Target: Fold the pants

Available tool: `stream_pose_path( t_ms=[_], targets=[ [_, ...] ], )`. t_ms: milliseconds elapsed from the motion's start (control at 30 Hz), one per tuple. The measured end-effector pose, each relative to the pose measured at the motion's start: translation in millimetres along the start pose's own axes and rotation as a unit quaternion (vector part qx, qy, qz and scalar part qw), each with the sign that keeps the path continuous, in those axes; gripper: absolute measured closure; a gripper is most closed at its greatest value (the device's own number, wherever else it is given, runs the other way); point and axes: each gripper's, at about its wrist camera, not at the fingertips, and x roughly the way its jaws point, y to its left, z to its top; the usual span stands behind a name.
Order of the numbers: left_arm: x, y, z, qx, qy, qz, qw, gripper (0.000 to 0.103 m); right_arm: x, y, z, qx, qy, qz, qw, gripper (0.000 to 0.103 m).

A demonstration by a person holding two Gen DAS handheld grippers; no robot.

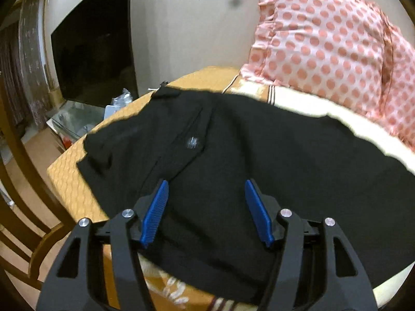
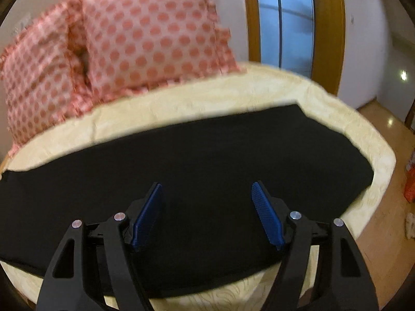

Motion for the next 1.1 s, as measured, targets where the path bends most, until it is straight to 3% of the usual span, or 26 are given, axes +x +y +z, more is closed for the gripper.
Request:
stream_pose_path(
  t_ms=[67,167,233,333,433,533,700,733,967,1100],
  targets=[
    [-8,-2,-14,0.016,-0.023,0.019,0.9994,0.041,-1,1,-7,-0.018,0.002,-0.018,1.000,0.026],
    [-13,4,-20,-0.008,-0.025,0.017,0.9995,0.033,-6,-2,-12,-0.022,0.000,-0.016,1.000,0.025],
    [-17,7,-23,-0.021,-0.031,0.008,0.9993,0.030,-18,-22,-13,0.011,-0.023,-0.015,1.000,0.025],
    [-29,0,-28,-0.010,-0.056,0.013,0.9983,0.024,-35,-73,-6,0.100,-0.073,-0.050,0.991,0.025],
    [-40,-15,-28,0.019,-0.085,0.023,0.9959,0.017,-34,-120,2,0.166,-0.089,-0.077,0.979,0.025],
    [-45,-27,-28,0.045,-0.094,0.015,0.9944,0.016,-23,-142,9,0.176,-0.089,-0.099,0.975,0.025],
    [-38,-29,-25,0.030,-0.076,-0.018,0.9965,0.015,4,-156,8,0.196,-0.052,-0.063,0.977,0.026],
    [-35,-28,-25,0.025,-0.068,-0.020,0.9972,0.015,2,-151,4,0.190,-0.063,-0.061,0.978,0.028],
    [-29,-28,-27,0.011,-0.051,-0.027,0.9983,0.012,-10,-119,-16,0.164,-0.066,0.057,0.983,0.045],
    [-28,-29,-27,0.014,-0.049,-0.025,0.9984,0.012,-12,-115,-21,0.172,-0.073,0.051,0.981,0.050]
  ],
)
